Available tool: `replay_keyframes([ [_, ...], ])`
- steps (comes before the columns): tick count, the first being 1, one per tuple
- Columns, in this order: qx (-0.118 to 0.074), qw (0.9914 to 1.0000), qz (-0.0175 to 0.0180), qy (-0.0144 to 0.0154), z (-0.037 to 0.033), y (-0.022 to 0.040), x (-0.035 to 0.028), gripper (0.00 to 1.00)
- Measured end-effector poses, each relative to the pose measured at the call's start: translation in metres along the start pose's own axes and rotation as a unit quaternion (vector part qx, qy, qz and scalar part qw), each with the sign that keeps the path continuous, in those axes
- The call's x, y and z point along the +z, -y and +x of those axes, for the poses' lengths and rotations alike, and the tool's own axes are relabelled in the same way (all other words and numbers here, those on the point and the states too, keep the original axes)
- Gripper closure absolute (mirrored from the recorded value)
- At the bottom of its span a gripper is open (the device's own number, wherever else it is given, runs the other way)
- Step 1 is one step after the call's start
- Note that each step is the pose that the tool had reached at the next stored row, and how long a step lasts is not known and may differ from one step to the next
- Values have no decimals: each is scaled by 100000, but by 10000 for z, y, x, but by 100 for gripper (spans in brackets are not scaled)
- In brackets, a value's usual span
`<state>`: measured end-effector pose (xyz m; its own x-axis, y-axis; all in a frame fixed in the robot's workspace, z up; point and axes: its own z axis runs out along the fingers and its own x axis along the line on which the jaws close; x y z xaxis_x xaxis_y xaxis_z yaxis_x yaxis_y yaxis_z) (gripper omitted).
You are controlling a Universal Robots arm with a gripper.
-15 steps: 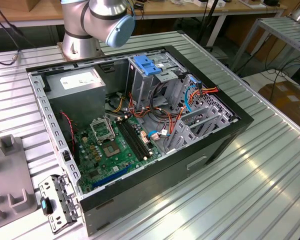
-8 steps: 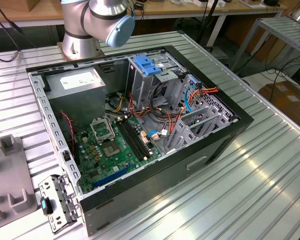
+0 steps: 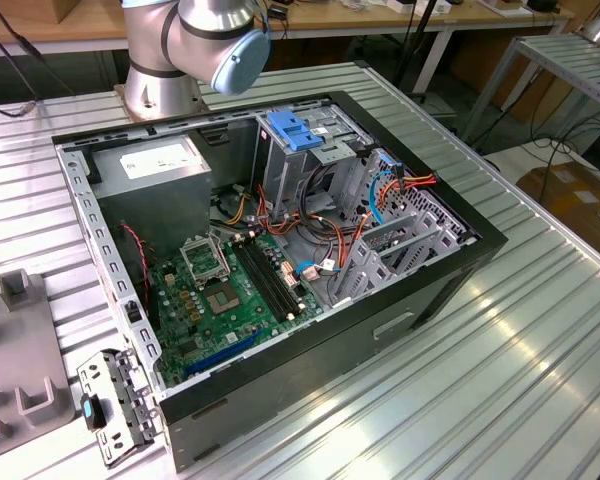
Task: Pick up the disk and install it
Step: 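Pick up the disk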
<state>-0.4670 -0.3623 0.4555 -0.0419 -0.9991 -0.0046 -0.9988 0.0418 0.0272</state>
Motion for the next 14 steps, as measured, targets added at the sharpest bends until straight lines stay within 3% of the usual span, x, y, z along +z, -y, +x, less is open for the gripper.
replay_keyframes([
  [5, -2, 100000, -3, -3, 0, -3, -126, 63],
  [10, 0, 100000, -3, -6, -2, -9, -347, 63],
  [14, 1, 100000, -7, -7, -2, -12, -439, 63],
])
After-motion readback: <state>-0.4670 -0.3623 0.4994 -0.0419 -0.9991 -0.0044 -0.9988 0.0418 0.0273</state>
